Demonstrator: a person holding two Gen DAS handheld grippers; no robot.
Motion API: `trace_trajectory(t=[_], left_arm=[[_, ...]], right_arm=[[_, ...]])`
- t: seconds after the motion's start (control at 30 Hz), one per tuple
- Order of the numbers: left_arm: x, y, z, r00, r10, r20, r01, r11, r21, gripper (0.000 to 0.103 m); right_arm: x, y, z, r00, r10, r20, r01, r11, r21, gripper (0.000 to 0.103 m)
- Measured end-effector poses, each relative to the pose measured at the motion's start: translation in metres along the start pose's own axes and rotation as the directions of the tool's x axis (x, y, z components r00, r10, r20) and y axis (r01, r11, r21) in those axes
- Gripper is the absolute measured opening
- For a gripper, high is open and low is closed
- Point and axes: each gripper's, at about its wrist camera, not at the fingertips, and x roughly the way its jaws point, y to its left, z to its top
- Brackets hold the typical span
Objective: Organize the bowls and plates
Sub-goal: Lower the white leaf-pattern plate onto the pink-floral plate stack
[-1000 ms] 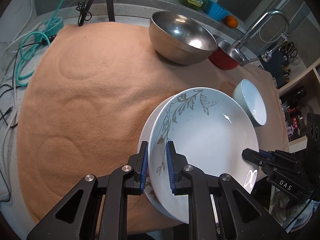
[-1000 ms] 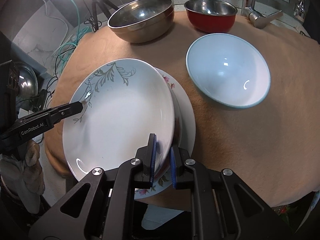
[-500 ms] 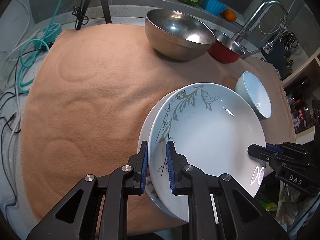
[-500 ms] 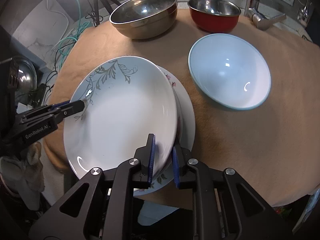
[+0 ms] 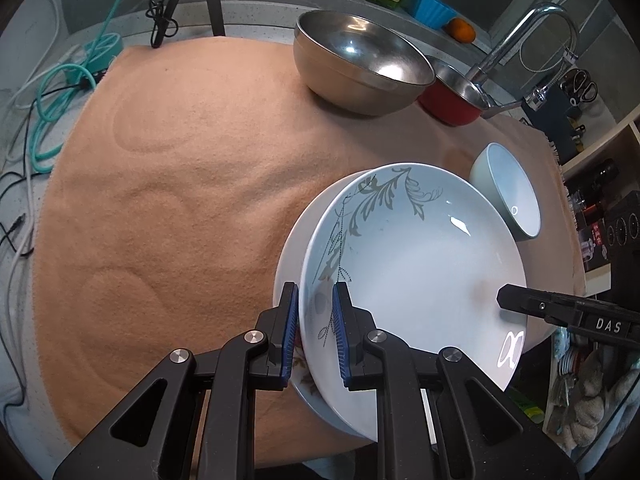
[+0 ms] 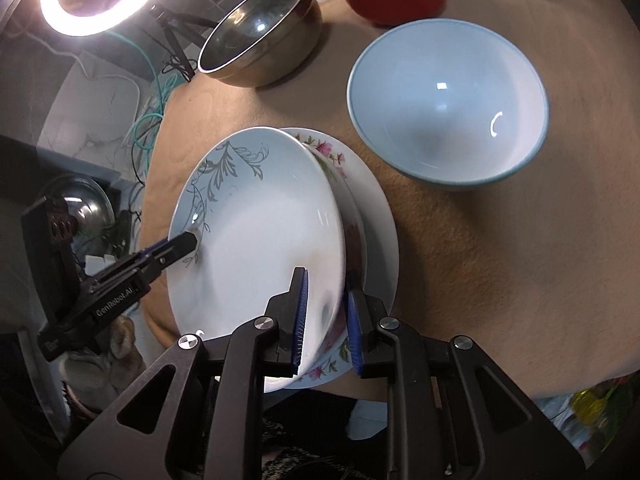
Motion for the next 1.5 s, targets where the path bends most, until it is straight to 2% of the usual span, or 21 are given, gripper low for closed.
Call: trace_trajectory(t=[0.17,0.47,0.7,0.87,1.03,1.17,1.33,1.5], left_arm=[[0.002,0.0,-0.001,1.0,0.001,-0.009,-0.001,1.0,-0.002,0.016],[0.002,0.0,0.0,1.0,0.005,-0.007,-0.005,1.0,0.001,0.016],[0.001,0.001,0.0,1.0,0.006,0.0,-0.006,1.0,0.002,0.013],[0.0,0.001,-0.001,1.0,0.007,0.005,-0.007,1.0,-0.002,0.013],[-0.002,0.001,-0.001,1.0,0.006,0.008,-0.006,1.0,-0.004,0.013],[-0.006,0.0,0.0,1.0,0.009,0.016,-0.009,1.0,0.004,0.013],[-0.005,0.001,0.0,1.0,0.003,0.019,-0.002,1.0,-0.006,0.013],[-0.005,-0.001,-0.001,1.0,0.013,0.02,-0.013,1.0,0.011,0.013]], right_arm=[[0.002,-0.017,0.003,0.994,0.106,-0.009,-0.105,0.99,0.095,0.019],[0.001,-0.029,-0.001,0.985,0.172,0.017,-0.173,0.973,0.154,0.019],[-0.005,-0.005,0.002,1.0,0.021,0.021,-0.022,1.0,0.015,0.02],[-0.003,0.015,0.003,0.995,-0.094,0.029,0.097,0.991,-0.092,0.02],[0.002,0.036,0.001,0.973,-0.223,0.052,0.229,0.951,-0.208,0.023],[0.009,0.05,-0.004,0.945,-0.318,0.074,0.325,0.895,-0.306,0.023],[0.013,0.06,-0.007,0.925,-0.371,0.081,0.373,0.847,-0.378,0.024],[0.013,0.061,-0.008,0.921,-0.383,0.078,0.381,0.836,-0.395,0.024]])
